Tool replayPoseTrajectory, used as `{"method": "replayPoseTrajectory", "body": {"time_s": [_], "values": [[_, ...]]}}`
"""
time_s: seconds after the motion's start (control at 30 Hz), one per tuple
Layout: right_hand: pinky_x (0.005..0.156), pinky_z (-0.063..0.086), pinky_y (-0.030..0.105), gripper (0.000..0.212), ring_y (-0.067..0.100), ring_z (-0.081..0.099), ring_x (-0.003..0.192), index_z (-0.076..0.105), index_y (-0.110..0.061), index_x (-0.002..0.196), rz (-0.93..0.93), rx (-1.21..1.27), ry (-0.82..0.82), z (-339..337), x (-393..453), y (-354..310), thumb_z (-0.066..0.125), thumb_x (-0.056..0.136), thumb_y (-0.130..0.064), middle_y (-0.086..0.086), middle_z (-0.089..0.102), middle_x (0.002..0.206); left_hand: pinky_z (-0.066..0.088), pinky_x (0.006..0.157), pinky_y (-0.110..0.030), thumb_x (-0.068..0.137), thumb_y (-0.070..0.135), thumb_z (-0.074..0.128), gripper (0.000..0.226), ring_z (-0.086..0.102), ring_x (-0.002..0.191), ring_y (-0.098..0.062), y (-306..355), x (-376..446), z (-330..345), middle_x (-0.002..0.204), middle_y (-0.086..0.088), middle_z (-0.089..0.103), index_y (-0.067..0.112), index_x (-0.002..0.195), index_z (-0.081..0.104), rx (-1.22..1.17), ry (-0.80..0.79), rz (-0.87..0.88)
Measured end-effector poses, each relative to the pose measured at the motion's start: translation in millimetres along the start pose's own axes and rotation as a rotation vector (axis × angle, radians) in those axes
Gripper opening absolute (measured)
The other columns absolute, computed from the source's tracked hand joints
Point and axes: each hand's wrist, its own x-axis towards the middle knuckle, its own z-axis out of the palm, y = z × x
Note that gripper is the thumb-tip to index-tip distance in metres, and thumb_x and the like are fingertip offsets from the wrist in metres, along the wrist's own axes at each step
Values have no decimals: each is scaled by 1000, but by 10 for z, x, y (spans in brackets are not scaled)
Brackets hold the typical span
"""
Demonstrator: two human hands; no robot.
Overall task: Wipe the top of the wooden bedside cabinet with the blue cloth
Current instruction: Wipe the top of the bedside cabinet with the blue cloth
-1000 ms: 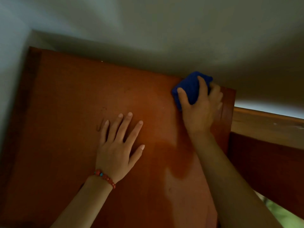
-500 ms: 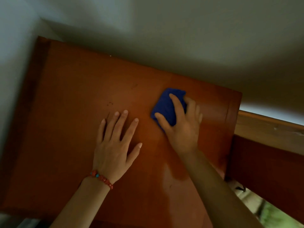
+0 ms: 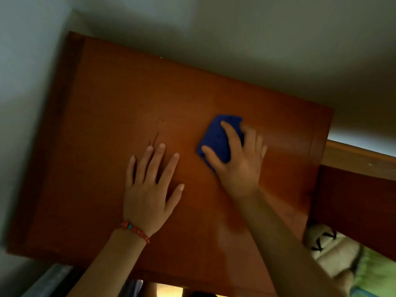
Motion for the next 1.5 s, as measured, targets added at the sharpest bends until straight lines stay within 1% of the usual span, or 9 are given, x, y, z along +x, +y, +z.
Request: {"method": "replayPoseTrajectory", "body": {"time_s": [0.17, 0.4, 0.5, 0.6, 0.87, 0.97, 1.07, 1.33, 1.5], "values": [[84, 35, 43, 62, 36, 47, 106, 50, -16, 128, 99, -6, 46, 96, 664, -33, 54, 81, -56, 19, 51, 122, 13, 109, -50, 89, 45, 38, 56, 26, 133, -33, -28, -17, 13, 144, -17, 36, 18, 138, 37, 5, 2, 30], [80, 40, 44, 59, 27, 40, 99, 47, -19, 125, 71, -30, 2, -51, -793, -152, 42, 84, -61, 17, 49, 117, 15, 107, -51, 90, 47, 34, 56, 25, 132, -33, -119, -287, -79, 143, -19, 36, 16, 137, 35, -18, -22, 77], [78, 41, 46, 60, 31, 43, 98, 52, -15, 123, 52, -58, 15, -23, -507, -148, 49, 81, -58, 21, 55, 111, 14, 107, -51, 91, 49, 31, 57, 26, 132, -32, -159, -569, -74, 144, -17, 34, 17, 138, 34, -6, -48, 109], [88, 35, 46, 62, 36, 45, 108, 49, -15, 129, 159, -45, 29, 14, -66, -191, 52, 82, -56, 20, 49, 124, 14, 107, -51, 89, 46, 35, 57, 26, 132, -33, -190, -794, -8, 144, -17, 35, 18, 138, 32, 16, -60, 144], [75, 41, 41, 60, 25, 39, 95, 47, -19, 124, 166, -43, -2, -43, -1505, -447, 45, 81, -60, 17, 51, 115, 12, 107, -50, 89, 43, 37, 55, 27, 131, -33, -205, -868, 48, 144, -17, 36, 18, 138, 34, 23, -19, 163], [79, 40, 45, 62, 32, 45, 98, 50, -17, 124, 139, -71, 10, -41, -1140, -401, 48, 80, -60, 20, 54, 114, 12, 107, -50, 89, 44, 36, 56, 26, 132, -33, -228, -852, 52, 144, -17, 35, 18, 138, 34, 32, -23, 173], [88, 35, 46, 64, 36, 45, 108, 47, -16, 131, 223, -71, 18, -8, -697, -374, 50, 83, -58, 19, 48, 124, 15, 107, -52, 89, 43, 36, 56, 27, 132, -33, -244, -870, 60, 144, -18, 35, 16, 138, 36, 36, -17, 189], [74, 39, 39, 58, 24, 39, 93, 48, -19, 122, 236, -33, 30, -40, -2087, -612, 48, 80, -58, 20, 55, 111, 17, 105, -52, 88, 41, 38, 55, 27, 130, -32, -304, -1213, 31, 141, -20, 39, 14, 136, 36, 0, 16, 172], [74, 40, 43, 60, 31, 47, 92, 56, -14, 119, 184, -63, 70, 15, -1666, -570, 50, 80, -58, 21, 56, 109, 16, 105, -52, 89, 41, 37, 55, 26, 130, -33, -341, -1514, 118, 141, -21, 38, 14, 136, 33, 8, 36, 135]]}}
